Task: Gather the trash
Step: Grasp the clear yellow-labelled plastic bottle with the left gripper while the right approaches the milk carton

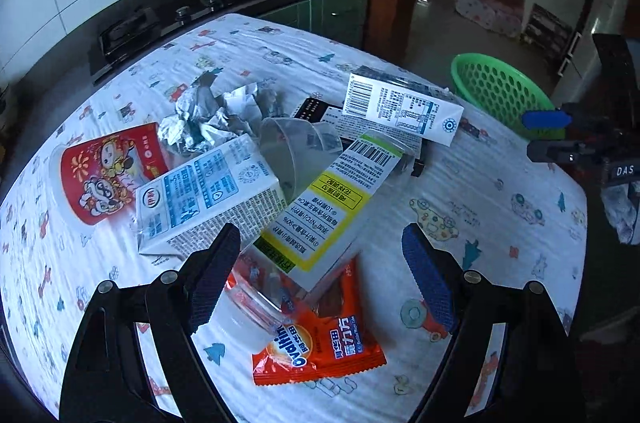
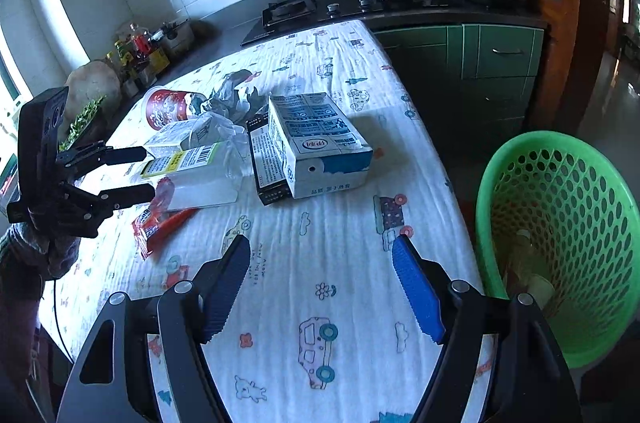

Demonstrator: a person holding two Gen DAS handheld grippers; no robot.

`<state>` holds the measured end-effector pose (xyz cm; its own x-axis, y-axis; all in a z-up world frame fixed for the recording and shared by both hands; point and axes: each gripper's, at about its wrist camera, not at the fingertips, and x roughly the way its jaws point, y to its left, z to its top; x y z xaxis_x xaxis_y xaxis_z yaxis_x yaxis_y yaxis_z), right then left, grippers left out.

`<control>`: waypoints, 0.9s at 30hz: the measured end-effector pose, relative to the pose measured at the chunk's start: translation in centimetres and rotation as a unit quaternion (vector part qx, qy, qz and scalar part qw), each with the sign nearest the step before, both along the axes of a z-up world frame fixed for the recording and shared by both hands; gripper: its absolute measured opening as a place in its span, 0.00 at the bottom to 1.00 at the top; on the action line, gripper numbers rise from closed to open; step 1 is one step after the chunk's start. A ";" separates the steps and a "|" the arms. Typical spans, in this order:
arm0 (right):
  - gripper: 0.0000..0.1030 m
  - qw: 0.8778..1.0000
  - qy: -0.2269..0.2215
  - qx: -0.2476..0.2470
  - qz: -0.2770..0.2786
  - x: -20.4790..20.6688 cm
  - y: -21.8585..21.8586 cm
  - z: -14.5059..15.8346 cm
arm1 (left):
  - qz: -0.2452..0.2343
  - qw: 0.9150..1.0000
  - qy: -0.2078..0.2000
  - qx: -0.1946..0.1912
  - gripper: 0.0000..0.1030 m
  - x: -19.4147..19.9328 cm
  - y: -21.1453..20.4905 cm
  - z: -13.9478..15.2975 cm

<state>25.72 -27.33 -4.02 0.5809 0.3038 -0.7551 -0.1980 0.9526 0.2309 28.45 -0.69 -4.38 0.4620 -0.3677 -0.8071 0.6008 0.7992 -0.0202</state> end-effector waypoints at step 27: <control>0.74 0.995 0.026 -0.034 0.090 10.3 2.5 -0.6 | -0.095 0.993 0.067 0.020 0.69 2.4 -2.7 -1.5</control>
<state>35.98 -24.88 -4.58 0.4813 0.3472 -0.8048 -0.3562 0.9164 0.1823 30.83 -3.34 -5.92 0.2750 -0.4040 -0.8724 0.7351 0.6733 -0.0801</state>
